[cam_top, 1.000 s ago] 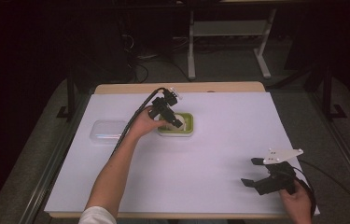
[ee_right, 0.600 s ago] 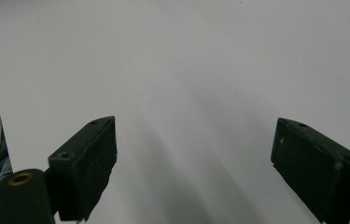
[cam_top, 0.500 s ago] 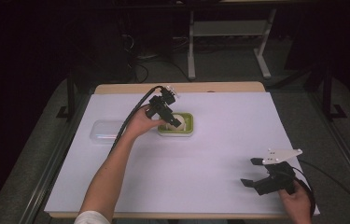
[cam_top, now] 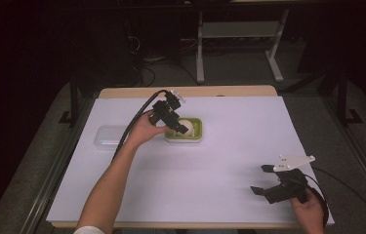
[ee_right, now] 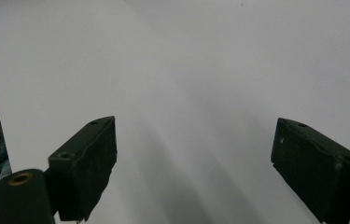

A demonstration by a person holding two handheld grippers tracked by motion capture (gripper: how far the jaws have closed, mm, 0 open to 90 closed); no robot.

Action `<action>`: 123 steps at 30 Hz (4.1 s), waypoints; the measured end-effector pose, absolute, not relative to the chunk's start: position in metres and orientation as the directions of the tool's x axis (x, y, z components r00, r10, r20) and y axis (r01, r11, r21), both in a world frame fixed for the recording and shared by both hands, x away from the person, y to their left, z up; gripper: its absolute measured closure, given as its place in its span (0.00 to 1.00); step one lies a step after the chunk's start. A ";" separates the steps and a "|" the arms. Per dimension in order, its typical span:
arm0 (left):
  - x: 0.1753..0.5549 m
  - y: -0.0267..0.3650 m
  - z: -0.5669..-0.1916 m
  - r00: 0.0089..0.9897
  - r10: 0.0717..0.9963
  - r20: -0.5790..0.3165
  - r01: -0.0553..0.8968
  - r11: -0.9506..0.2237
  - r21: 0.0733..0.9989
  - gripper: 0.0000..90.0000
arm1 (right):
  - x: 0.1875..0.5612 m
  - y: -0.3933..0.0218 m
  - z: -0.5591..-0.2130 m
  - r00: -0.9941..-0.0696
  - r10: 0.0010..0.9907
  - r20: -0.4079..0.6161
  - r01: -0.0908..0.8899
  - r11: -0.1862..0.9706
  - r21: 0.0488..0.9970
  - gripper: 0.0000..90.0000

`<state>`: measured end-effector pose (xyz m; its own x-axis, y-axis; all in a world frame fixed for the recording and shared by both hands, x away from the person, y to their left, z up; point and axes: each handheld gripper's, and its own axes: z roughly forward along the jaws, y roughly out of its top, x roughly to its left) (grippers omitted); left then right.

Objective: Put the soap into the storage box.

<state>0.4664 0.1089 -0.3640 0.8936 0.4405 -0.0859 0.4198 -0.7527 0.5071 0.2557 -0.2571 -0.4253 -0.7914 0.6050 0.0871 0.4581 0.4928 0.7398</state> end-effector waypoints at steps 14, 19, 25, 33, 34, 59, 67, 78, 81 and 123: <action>0.453 0.117 -0.368 0.894 0.436 -0.102 0.425 -0.755 0.498 0.24 | 0.256 -0.254 -0.425 -0.796 0.600 0.083 0.451 0.496 0.742 0.15; 0.447 0.119 -0.368 0.898 0.428 -0.105 0.418 -0.753 0.508 0.24 | 0.256 -0.253 -0.425 -0.796 0.600 0.080 0.450 0.498 0.741 0.15; 0.438 0.121 -0.366 0.903 0.420 -0.092 0.404 -0.755 0.516 0.25 | 0.256 -0.255 -0.425 -0.791 0.607 0.082 0.455 0.493 0.742 0.15; 0.425 0.126 -0.360 0.901 0.421 -0.101 0.408 -0.748 0.523 0.24 | 0.255 -0.255 -0.424 -0.788 0.610 0.087 0.458 0.486 0.745 0.15; 0.425 0.126 -0.360 0.901 0.421 -0.101 0.408 -0.748 0.523 0.24 | 0.256 -0.254 -0.425 -0.788 0.610 0.087 0.459 0.487 0.744 0.15; 0.380 0.162 -0.356 0.905 0.417 -0.089 0.392 -0.732 0.557 0.23 | 0.254 -0.249 -0.424 -0.784 0.616 0.073 0.460 0.499 0.735 0.15; 0.370 0.171 -0.359 0.906 0.414 -0.089 0.385 -0.719 0.579 0.23 | 0.254 -0.252 -0.424 -0.773 0.631 0.068 0.468 0.493 0.733 0.15; 0.355 0.186 -0.362 0.907 0.412 -0.083 0.378 -0.713 0.591 0.23 | 0.254 -0.259 -0.423 -0.755 0.652 0.070 0.478 0.473 0.740 0.15; 0.351 0.189 -0.364 0.910 0.408 -0.078 0.373 -0.719 0.586 0.23 | 0.253 -0.260 -0.422 -0.750 0.658 0.067 0.478 0.469 0.743 0.15; 0.313 0.235 -0.403 0.868 0.482 -0.121 0.452 -0.664 0.596 0.21 | 0.254 -0.257 -0.426 -0.753 0.654 0.073 0.491 0.484 0.724 0.15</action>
